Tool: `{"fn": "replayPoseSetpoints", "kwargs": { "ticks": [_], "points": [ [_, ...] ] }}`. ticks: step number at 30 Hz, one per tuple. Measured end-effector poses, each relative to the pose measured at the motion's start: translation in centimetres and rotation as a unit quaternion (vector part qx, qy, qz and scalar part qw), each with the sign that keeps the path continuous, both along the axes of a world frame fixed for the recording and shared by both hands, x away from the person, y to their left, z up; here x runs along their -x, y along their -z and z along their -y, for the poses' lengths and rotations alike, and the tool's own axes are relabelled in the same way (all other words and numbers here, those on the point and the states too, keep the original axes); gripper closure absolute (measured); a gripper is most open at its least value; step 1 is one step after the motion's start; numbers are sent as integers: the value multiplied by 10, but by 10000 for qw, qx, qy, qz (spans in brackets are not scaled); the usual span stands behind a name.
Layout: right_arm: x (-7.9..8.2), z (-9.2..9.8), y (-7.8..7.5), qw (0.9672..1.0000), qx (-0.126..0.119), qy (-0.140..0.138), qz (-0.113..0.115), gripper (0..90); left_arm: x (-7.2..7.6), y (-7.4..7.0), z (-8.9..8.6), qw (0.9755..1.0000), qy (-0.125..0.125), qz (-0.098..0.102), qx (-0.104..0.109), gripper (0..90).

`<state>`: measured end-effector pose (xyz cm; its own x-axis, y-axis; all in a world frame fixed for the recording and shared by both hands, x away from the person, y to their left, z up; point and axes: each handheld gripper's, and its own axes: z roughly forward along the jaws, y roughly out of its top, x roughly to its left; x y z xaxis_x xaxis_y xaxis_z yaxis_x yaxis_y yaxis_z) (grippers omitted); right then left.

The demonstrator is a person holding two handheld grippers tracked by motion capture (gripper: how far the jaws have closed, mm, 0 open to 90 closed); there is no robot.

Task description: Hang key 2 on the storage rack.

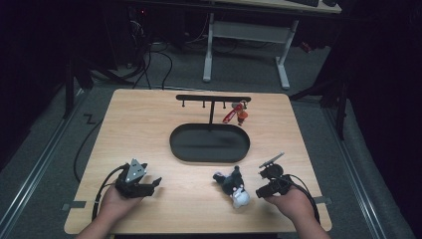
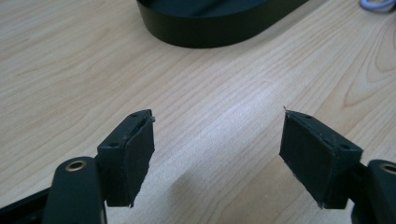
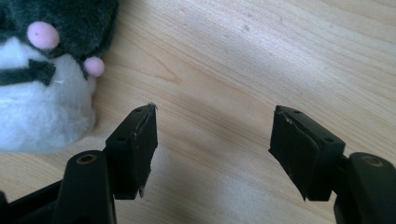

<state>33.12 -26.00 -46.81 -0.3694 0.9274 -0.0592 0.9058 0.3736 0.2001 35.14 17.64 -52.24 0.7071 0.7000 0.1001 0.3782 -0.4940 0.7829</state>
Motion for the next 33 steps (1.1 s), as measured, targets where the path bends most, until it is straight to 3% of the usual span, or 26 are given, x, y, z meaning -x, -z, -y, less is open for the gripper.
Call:
{"fn": "replayPoseSetpoints", "kwargs": {
  "ticks": [8, 11, 16, 21, 26, 33],
  "points": [
    [-1, -14, -22, 10000, 6, -57, 59, 250, 0, -3, 3, 10000, 13, -36, 65, 246],
    [-2, -19, -34, 9997, -140, -92, 185, 206, 1, -3, 3, 10000, 12, 4, 27, 228],
    [-1, -32, -41, 9991, -392, -107, 150, 147, 0, -3, 5, 10000, -39, 7, -16, 159],
    [-3, -46, -34, 9990, -393, -197, 7, 77, -2, -1, 8, 9999, -41, -53, -128, 44],
    [-3, -59, -23, 9983, -420, -385, -88, 65, -1, -3, 7, 9999, -86, -35, -57, 10],
    [-5, -71, -9, 9988, -332, -339, -126, 109, 1, -6, 5, 10000, -81, 31, -39, 2]
  ]
}}
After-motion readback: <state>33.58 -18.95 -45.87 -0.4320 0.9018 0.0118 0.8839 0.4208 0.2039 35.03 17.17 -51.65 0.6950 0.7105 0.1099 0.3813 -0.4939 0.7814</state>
